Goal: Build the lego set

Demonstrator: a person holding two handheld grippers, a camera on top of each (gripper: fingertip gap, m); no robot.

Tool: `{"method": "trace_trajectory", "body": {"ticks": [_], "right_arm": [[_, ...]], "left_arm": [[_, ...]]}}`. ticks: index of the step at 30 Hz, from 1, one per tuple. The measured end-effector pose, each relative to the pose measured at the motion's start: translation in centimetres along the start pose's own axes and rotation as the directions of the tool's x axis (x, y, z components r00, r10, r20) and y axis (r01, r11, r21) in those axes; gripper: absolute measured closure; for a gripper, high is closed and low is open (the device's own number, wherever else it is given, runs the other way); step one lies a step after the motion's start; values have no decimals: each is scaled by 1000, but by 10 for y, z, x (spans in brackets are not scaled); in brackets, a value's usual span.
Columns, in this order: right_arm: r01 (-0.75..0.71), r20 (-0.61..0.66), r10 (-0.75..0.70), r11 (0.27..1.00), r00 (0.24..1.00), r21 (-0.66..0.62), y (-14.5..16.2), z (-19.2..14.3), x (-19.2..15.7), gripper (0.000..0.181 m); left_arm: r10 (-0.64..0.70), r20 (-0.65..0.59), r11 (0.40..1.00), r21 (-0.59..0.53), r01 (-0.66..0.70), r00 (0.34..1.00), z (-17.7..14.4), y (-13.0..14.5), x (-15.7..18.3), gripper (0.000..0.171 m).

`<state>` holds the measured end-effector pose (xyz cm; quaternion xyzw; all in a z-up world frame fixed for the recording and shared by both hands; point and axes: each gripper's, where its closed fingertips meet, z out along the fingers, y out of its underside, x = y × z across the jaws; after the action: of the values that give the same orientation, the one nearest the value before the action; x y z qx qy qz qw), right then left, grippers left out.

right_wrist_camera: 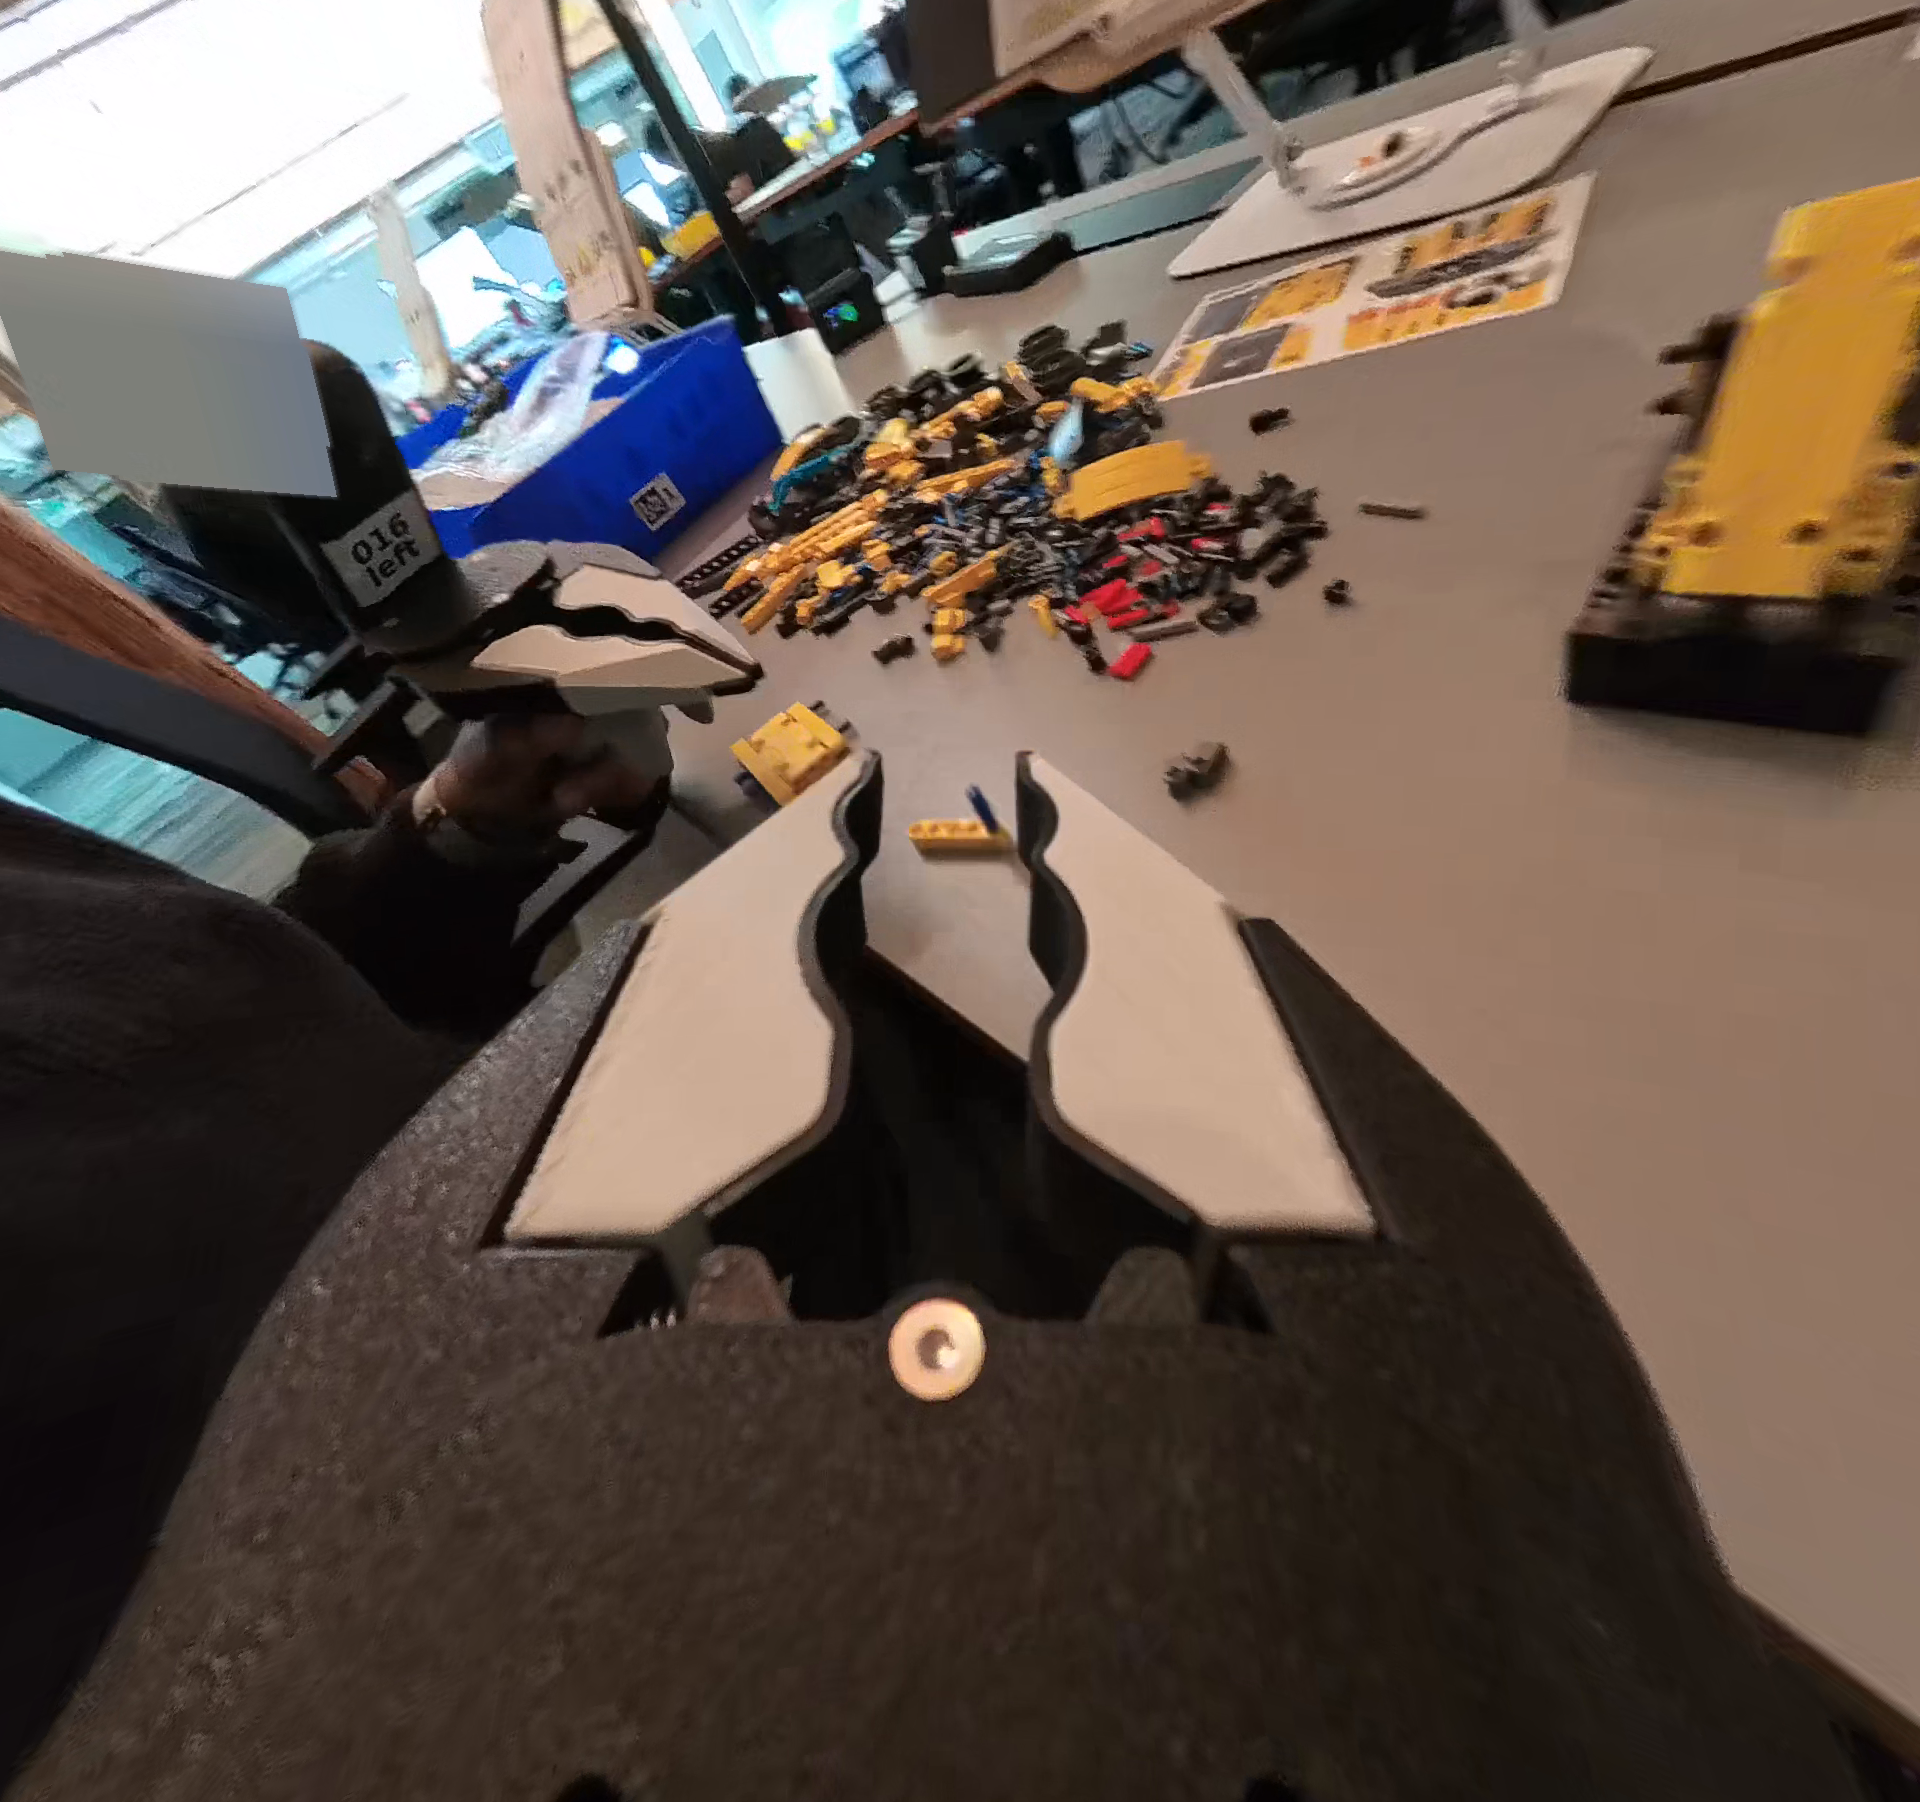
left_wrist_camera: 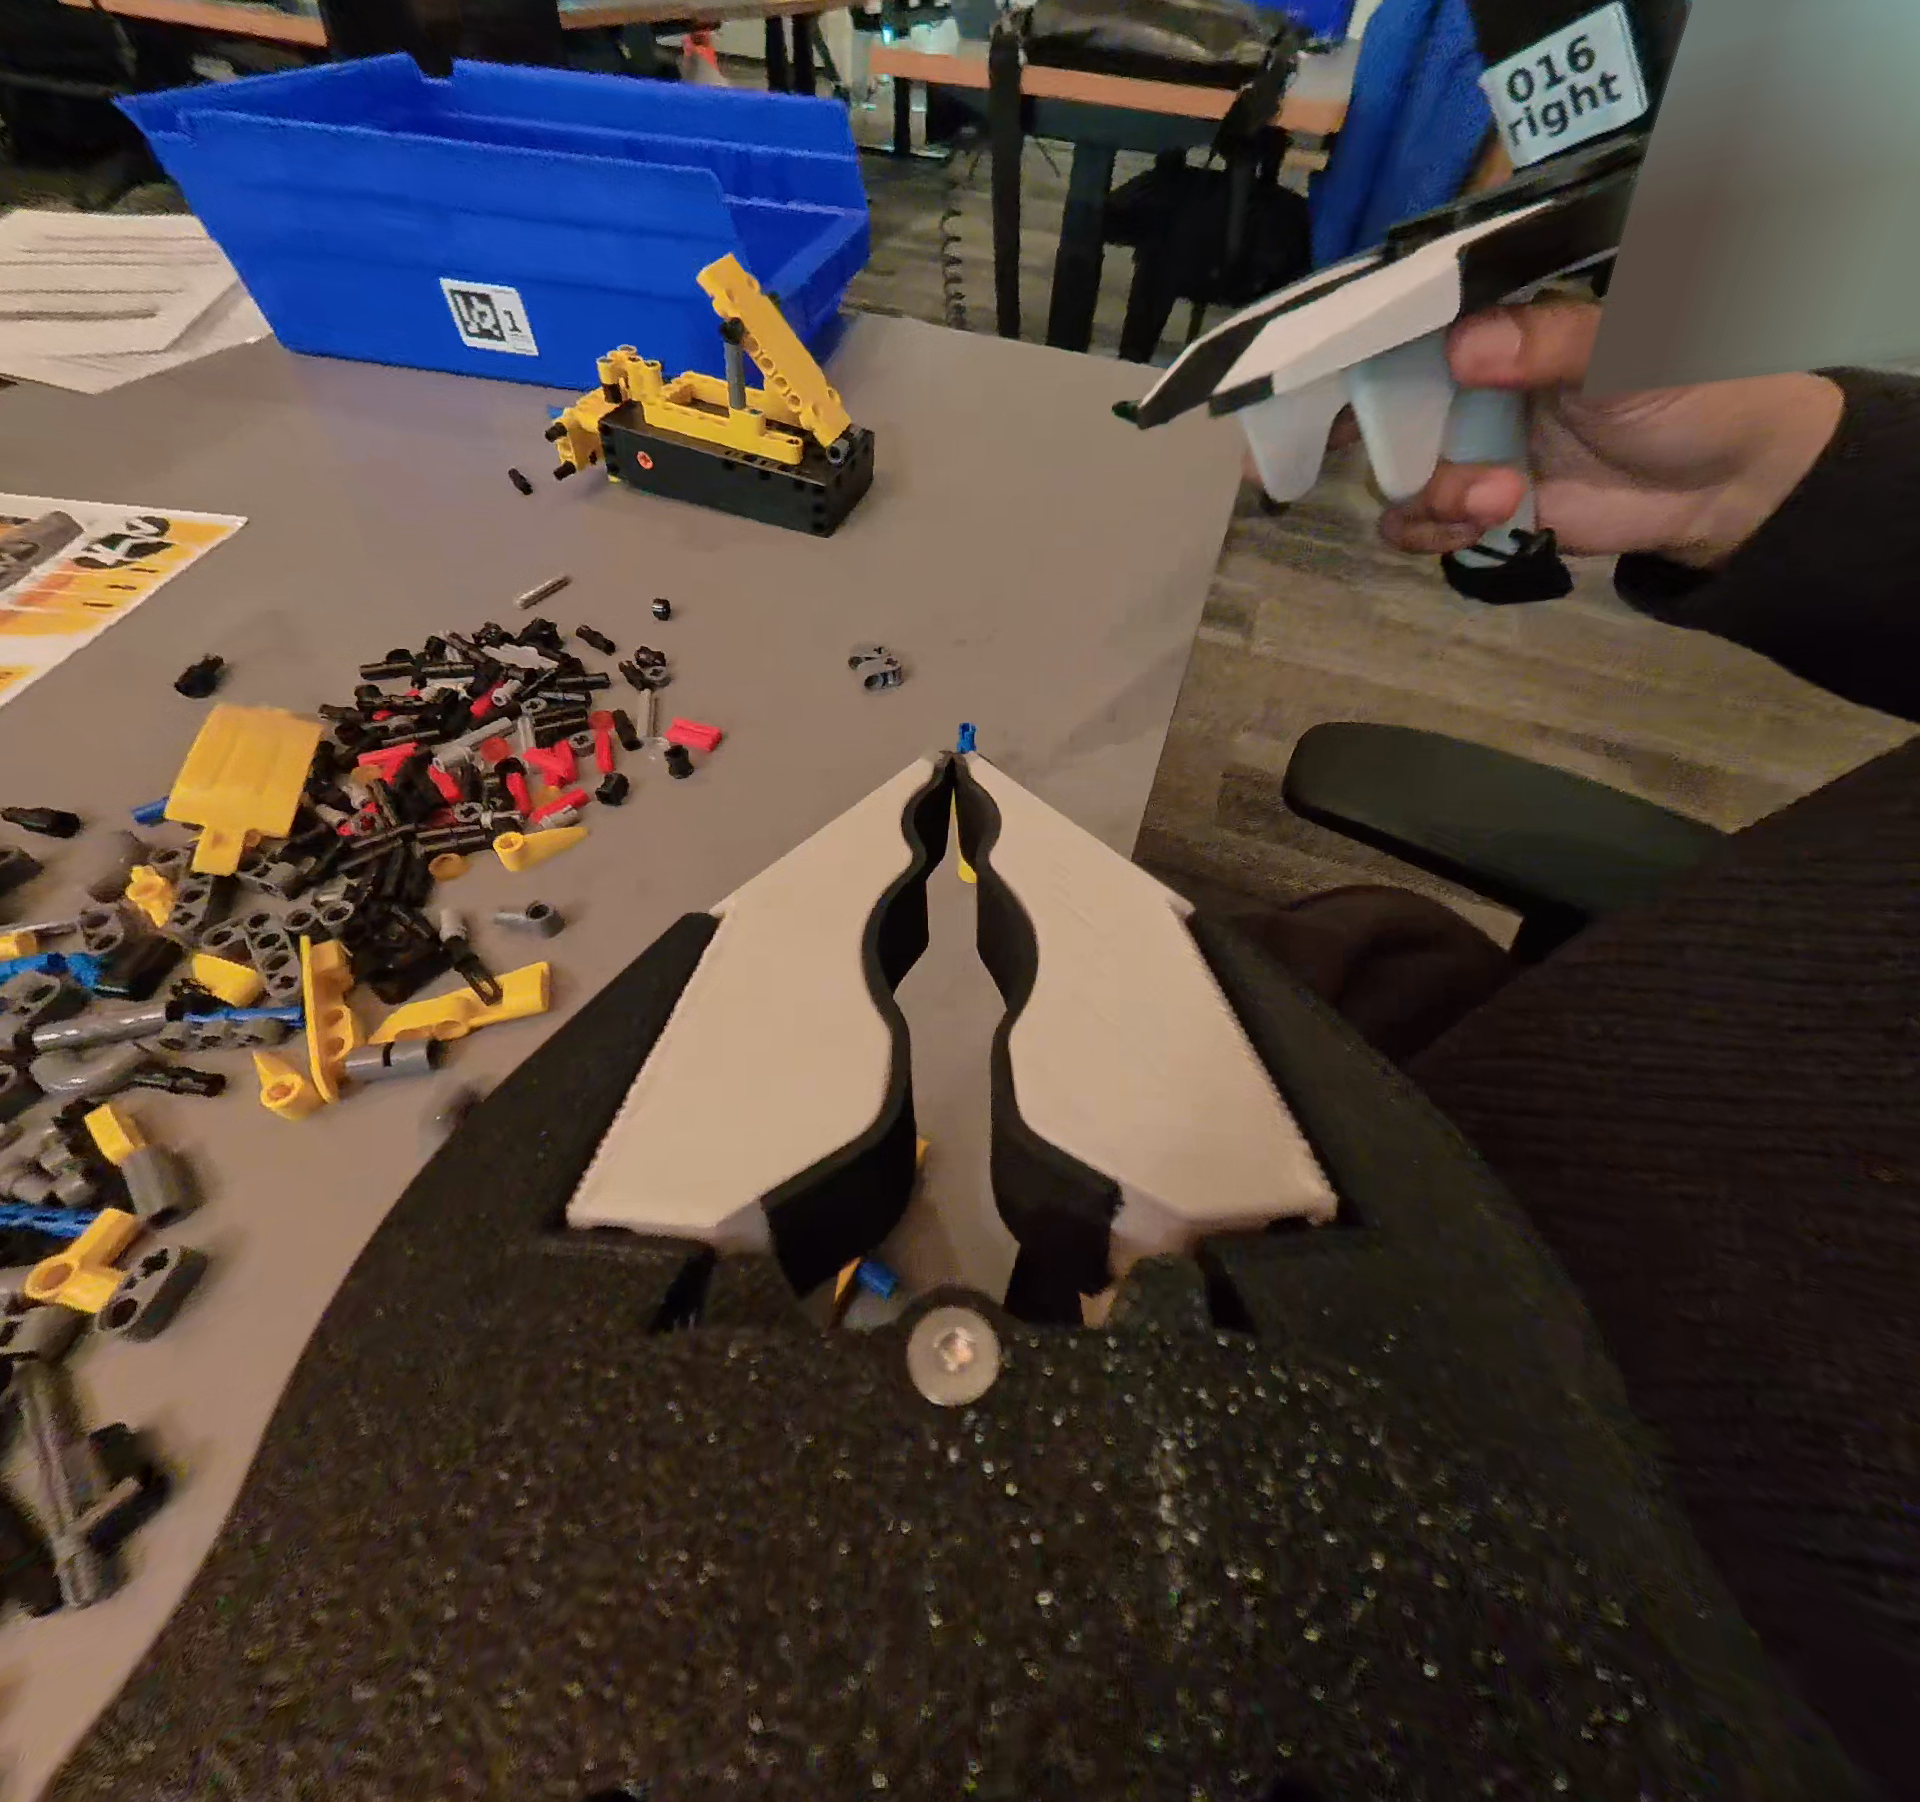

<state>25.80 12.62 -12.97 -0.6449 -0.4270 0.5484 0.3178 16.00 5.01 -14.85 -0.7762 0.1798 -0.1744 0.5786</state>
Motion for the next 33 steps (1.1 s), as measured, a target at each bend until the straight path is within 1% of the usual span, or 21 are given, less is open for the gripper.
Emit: {"method": "trace_trajectory", "body": {"ticks": [3, 5, 7, 9, 10, 12, 13, 14, 15, 17, 19, 22, 26, 29, 31, 33], "right_arm": [[9, -82, -9, 1000, 997, -1, -1, -26, 14, 156], [-5, -75, 5, 1000, 997, 3, 3, -36, 13, 156], [9, -58, -11, 1000, 998, -28, 18, -39, 8, 156], [46, -69, -56, 990, 996, -135, 52, -35, 8, 156], [61, -80, -81, 972, 994, -227, 76, -30, 9, 155], [127, -93, -185, 892, 978, -434, 127, -21, 14, 155], [165, -94, -245, 845, 965, -509, 146, -17, 18, 155], [190, -91, -284, 813, 954, -551, 158, -11, 19, 155], [201, -91, -303, 797, 949, -569, 167, -4, 20, 156], [211, -87, -322, 778, 943, -591, 179, 7, 21, 157], [244, -61, -361, 737, 931, -630, 191, 13, 24, 157], [342, 24, -428, 688, 904, -640, 200, 15, 24, 157], [370, 101, -398, 687, 912, -625, 205, 15, 23, 158], [391, 149, -388, 676, 910, -625, 210, 16, 19, 158], [412, 181, -391, 659, 902, -630, 216, 17, 15, 163], [444, 205, -419, 621, 885, -646, 224, 16, 12, 166]], "left_arm": [[-26, -25, 1000, 14, 26, 999, 1, -1, 3, 171], [-26, -27, 1000, 15, 26, 999, 3, -2, 7, 171], [-19, -35, 1000, -3, 19, 999, 4, -2, 14, 171], [6, -42, 1000, -6, -6, 999, 5, -4, 22, 171], [14, -48, 1000, -7, -15, 999, 6, -5, 26, 171], [15, -80, 1000, -9, -16, 997, 7, -6, 39, 171], [9, -107, 1000, -10, -10, 994, 8, -6, 48, 171], [2, -141, 1000, -18, -5, 990, 10, -4, 59, 171], [2, -170, 999, -36, -8, 986, 12, 1, 70, 171], [25, -187, 995, -94, -43, 982, 17, 17, 86, 171], [45, -204, 986, -147, -76, 978, 20, 34, 97, 171], [5, -233, 980, -191, -51, 973, 20, 52, 109, 171], [-40, -235, 977, -214, -12, 971, 20, 64, 117, 171], [-51, -227, 976, -219, 0, 972, 19, 68, 121, 171], [-62, -223, 975, -223, 11, 973, 17, 71, 123, 171], [-75, -216, 973, -229, 24, 973, 15, 76, 124, 171]]}}
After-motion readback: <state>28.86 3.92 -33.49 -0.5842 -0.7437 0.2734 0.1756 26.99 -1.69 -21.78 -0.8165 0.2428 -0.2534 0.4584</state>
